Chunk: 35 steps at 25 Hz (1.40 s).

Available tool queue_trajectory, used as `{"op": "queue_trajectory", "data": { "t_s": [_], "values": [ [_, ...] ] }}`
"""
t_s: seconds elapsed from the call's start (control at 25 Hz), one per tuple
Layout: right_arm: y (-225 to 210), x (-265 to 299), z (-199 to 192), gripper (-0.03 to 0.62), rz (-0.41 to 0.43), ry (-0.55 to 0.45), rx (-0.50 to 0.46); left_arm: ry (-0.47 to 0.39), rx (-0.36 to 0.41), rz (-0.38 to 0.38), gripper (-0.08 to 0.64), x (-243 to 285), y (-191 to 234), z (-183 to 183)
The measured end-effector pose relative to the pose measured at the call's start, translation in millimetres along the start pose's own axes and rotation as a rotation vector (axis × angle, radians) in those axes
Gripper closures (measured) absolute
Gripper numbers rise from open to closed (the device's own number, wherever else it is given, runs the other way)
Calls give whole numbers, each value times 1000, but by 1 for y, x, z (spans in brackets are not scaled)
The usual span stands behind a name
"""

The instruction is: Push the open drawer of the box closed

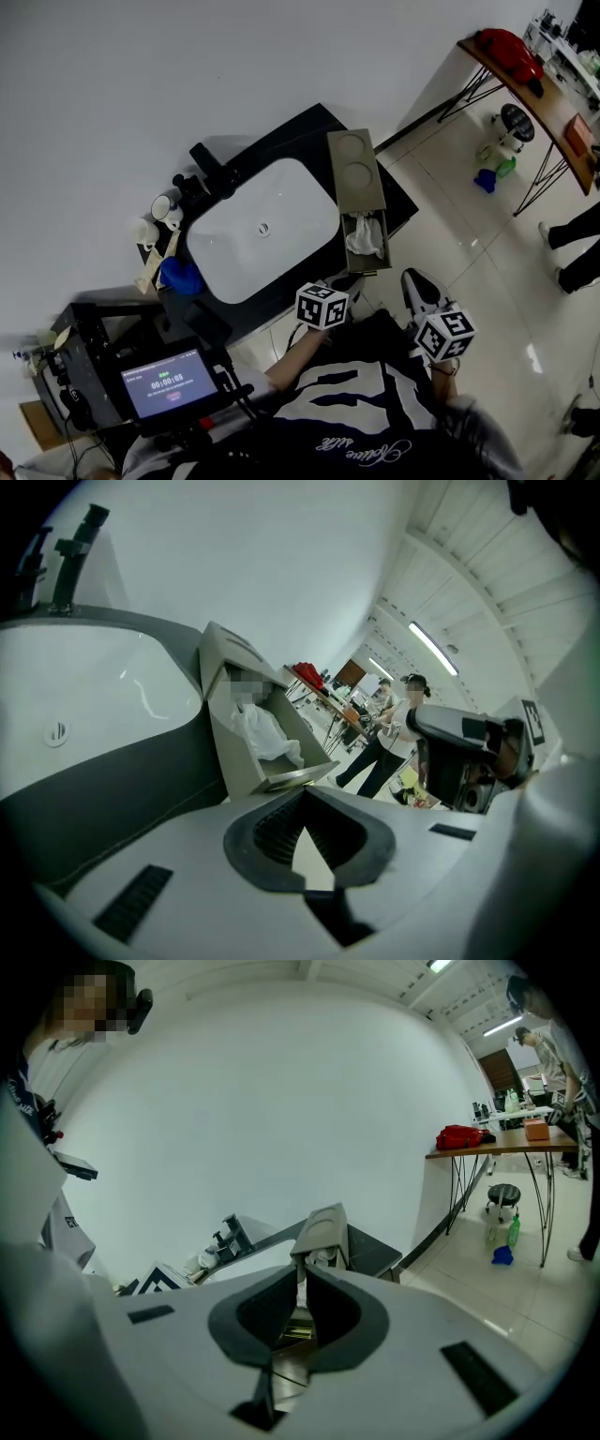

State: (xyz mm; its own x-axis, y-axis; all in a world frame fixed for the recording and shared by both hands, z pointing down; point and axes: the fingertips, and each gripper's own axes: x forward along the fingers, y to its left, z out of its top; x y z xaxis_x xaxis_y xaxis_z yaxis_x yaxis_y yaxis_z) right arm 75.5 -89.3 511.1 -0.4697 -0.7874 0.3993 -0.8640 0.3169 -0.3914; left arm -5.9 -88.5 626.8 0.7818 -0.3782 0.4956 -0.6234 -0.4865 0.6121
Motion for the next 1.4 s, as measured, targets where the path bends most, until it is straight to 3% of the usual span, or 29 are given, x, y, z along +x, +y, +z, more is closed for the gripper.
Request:
{"op": "queue_trajectory", "data": {
  "t_s": [0.12,0.36,0.64,0.76,0.88,1.08,1.32,1.4],
  "values": [
    [-3,0,0,575,-3,-2,5,-30,-42,-20,568,1,-4,9],
    [-14,19,7,575,31,15,0,-64,-25,17,568,7,8,35],
    [-41,54,37,575,84,40,-28,-226,-51,81,568,16,34,103],
    [-49,72,57,575,115,43,-49,-198,-30,75,561,20,39,112],
    [-61,82,73,575,133,41,-60,-182,54,40,561,14,25,123],
    [-68,106,69,575,181,106,-71,-1,147,-19,561,18,15,86],
    [-71,144,56,575,253,166,-65,58,229,-19,561,33,27,76],
    [-71,145,59,575,256,173,-63,105,265,-52,561,32,18,72]
  ]
}}
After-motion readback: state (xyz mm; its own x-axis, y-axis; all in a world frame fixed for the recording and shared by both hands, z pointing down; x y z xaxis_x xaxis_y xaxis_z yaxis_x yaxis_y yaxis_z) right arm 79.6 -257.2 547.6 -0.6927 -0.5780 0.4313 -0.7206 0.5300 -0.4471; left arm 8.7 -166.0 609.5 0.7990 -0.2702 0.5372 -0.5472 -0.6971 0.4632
